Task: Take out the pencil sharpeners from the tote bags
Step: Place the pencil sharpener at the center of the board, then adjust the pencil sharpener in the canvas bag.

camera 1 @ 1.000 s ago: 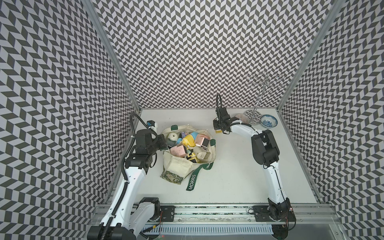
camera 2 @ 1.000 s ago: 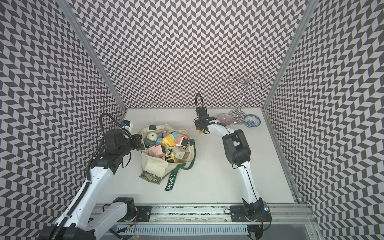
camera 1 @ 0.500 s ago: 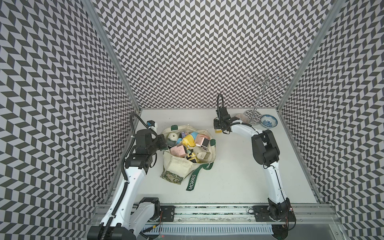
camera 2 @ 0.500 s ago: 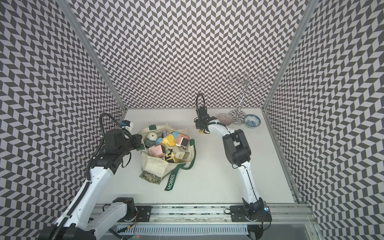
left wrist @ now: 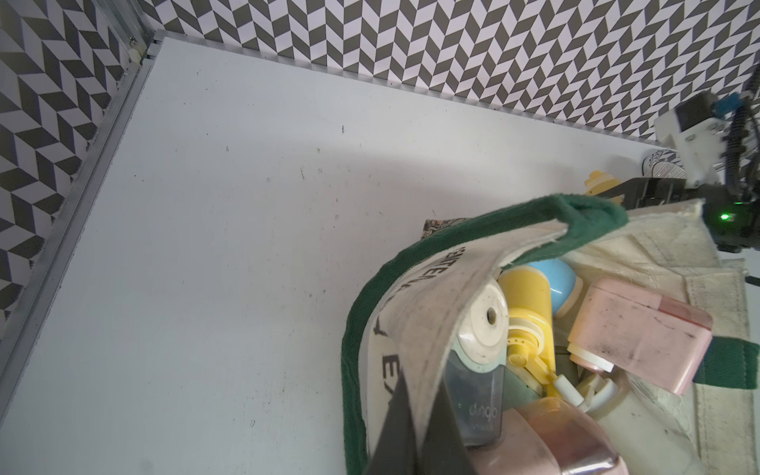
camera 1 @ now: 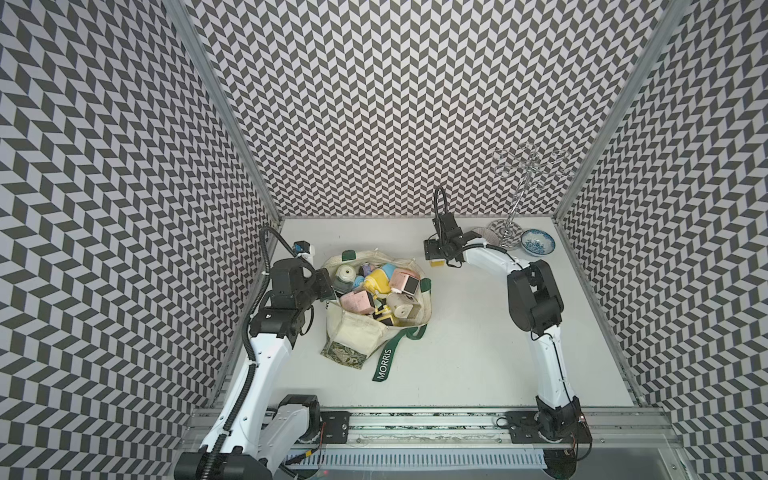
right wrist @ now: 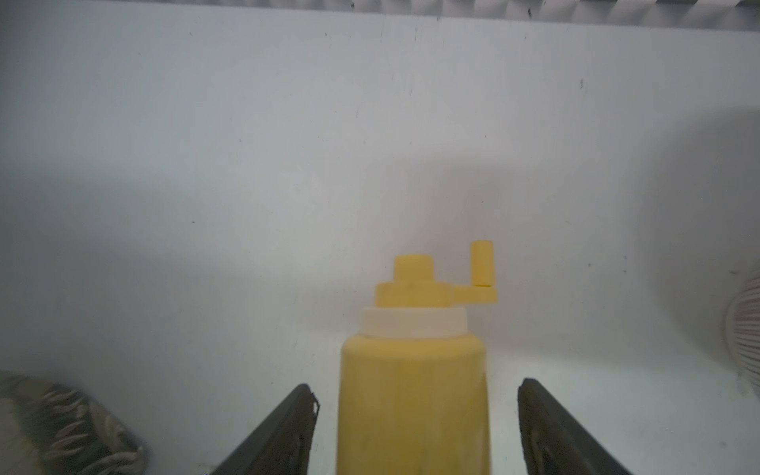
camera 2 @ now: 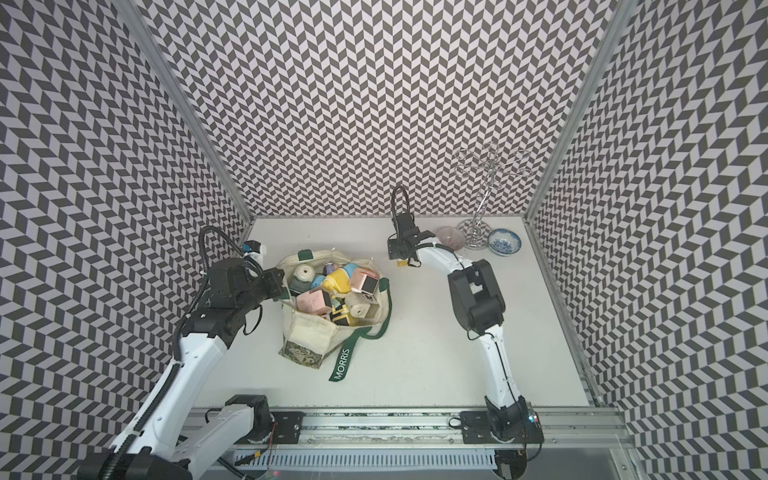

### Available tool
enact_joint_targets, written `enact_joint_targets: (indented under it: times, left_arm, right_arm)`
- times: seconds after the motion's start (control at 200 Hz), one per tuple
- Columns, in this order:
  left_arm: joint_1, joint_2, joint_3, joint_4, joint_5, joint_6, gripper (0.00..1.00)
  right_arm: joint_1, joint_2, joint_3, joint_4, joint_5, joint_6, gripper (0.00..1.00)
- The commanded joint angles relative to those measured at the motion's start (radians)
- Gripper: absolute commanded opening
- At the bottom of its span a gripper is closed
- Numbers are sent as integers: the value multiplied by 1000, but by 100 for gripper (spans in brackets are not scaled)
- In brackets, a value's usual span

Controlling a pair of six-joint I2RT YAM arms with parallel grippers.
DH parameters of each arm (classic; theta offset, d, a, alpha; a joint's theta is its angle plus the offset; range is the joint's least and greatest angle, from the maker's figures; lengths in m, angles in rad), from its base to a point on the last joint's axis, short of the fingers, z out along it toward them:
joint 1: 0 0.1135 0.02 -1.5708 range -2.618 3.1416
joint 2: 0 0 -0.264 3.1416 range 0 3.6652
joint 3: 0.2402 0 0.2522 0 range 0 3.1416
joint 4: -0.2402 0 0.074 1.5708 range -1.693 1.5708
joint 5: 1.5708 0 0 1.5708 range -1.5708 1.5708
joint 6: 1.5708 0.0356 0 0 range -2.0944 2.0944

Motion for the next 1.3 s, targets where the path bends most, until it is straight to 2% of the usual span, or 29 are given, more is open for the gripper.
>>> enact_joint_targets:
  times: [0.0,0.095,0.255,0.396,0.511,0.576,0.681,0.841,0.931,1.182,1.297]
  left_arm:
    - [-6,-11,8,16,3,12,0]
    - [-7,-13,8,17,2,12,0]
    - [-6,-14,9,17,8,11,0]
    - [-7,-16,5,21,18,10,0]
    - [-7,-11,5,23,25,9,0]
    - [-6,-11,5,25,29,8,0]
    - [-6,-14,3,26,28,8,0]
    - [-2,-8,2,28,36,7,0]
    - [-7,-6,0,30,31,8,0]
    - [-16,1,2,28,35,7,0]
    - [-14,-1,3,28,30,8,0]
  right_arm:
    - [3,-205,-74,38,-5,-8,77]
    - [3,-350,-223,93,-70,-9,75]
    - [2,-591,-495,212,-267,-6,68]
    - [10,-745,-622,206,-420,14,63]
    - [39,-843,-706,253,-595,82,62]
    - [71,-869,-737,293,-646,132,62]
    - [148,-868,-740,316,-627,173,62]
    - [228,-810,-728,337,-535,235,64]
    - [244,-773,-728,358,-497,271,65]
    - [264,-685,-724,416,-454,326,77]
    - [264,-642,-701,391,-387,343,82]
